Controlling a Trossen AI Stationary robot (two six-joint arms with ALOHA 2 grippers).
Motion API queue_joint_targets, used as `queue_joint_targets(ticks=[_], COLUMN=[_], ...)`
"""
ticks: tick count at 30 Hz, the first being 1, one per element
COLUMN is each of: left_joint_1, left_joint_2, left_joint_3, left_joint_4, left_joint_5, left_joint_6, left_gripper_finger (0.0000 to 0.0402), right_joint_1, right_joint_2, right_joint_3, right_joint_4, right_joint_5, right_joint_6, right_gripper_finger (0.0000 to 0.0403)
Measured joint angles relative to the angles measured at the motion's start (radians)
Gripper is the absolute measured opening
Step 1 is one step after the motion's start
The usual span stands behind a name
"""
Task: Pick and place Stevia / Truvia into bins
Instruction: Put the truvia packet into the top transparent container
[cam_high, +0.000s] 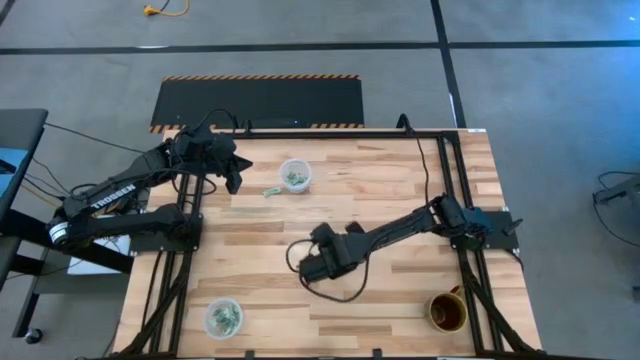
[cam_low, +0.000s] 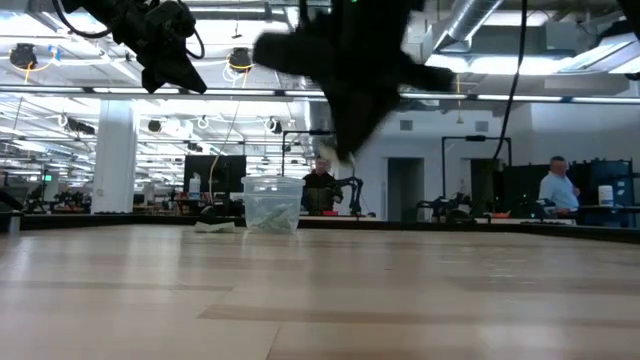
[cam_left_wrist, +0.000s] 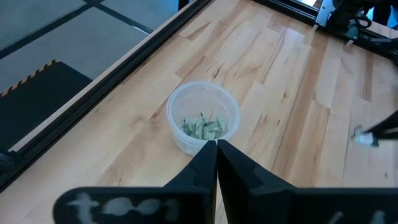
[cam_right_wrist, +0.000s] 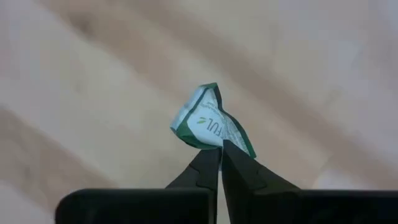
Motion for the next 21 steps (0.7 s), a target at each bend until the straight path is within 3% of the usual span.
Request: queue_joint_targets(ticks=[5, 9, 11, 14, 21], left_joint_1=[0.0, 0.0, 0.0, 0.0, 0.0], left_joint_2=[0.0, 0.0, 0.0, 0.0, 0.0], left_joint_3=[0.0, 0.0, 0.0, 0.0, 0.0], left_joint_4=[0.0, 0.0, 0.0, 0.0, 0.0], left_joint_5=[0.0, 0.0, 0.0, 0.0, 0.0], left_joint_6=[0.0, 0.0, 0.0, 0.0, 0.0], left_gripper_finger=[0.0, 0.0, 0.0, 0.0, 0.0], right_joint_1=[-0.065, -0.166, -0.228, -0.323, -0.46], right_joint_2=[-0.002, -0.004, -0.004, -0.004, 0.003], right_joint_3=[0.148, 0.223, 0.229, 0.229, 0.23], right_joint_4=[-0.073, -0.002, 0.095, 0.244, 0.354], right_joint_5=[0.237, 0.292, 0.267, 0.128, -0.088], right_joint_6=[-0.175, -0.397, -0.534, -0.706, -0.849], right_gripper_finger=[0.0002, 0.0001, 0.0001, 0.0001, 0.0001])
